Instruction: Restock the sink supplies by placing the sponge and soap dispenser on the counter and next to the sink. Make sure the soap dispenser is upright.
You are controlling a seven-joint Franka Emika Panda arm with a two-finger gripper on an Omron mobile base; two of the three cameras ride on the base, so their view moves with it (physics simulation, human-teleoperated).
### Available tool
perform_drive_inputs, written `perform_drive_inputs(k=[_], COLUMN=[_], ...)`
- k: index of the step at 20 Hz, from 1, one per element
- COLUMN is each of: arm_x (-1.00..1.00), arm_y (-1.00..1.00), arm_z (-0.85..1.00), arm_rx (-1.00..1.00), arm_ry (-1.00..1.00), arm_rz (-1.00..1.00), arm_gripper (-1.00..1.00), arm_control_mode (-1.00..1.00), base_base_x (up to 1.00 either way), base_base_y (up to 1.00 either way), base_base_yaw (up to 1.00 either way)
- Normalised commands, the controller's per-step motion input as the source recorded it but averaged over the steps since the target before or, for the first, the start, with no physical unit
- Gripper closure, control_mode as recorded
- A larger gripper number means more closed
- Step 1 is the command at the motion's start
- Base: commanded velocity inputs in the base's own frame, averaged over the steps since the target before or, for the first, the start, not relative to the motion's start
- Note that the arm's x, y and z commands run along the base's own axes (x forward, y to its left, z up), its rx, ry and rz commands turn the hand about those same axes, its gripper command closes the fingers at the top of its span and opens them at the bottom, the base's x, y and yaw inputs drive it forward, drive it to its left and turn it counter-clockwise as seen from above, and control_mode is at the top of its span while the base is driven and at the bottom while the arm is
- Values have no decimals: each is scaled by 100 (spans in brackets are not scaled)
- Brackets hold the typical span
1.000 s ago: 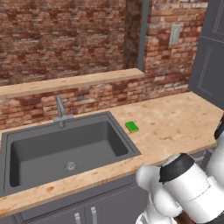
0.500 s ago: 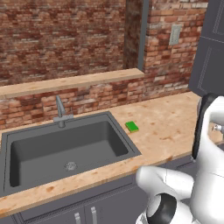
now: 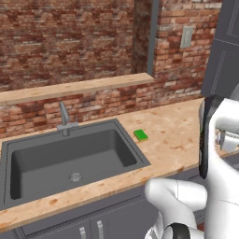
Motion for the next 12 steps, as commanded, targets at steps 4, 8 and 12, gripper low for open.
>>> perform_drive_inputs(k=[4,8,12], arm_x=[0,0,0], arm_y=[47,43,48], arm_z=[4,0,0], arm_rx=[19,20,22], arm_ry=[2,3,5], arm_rz=[18,21,22], arm_gripper=[100,100,100], arm_control_mode=[-100,-100,-100], base_base_x=[0,0,0], base_base_y=[0,0,0], base_base_yaw=[0,0,0])
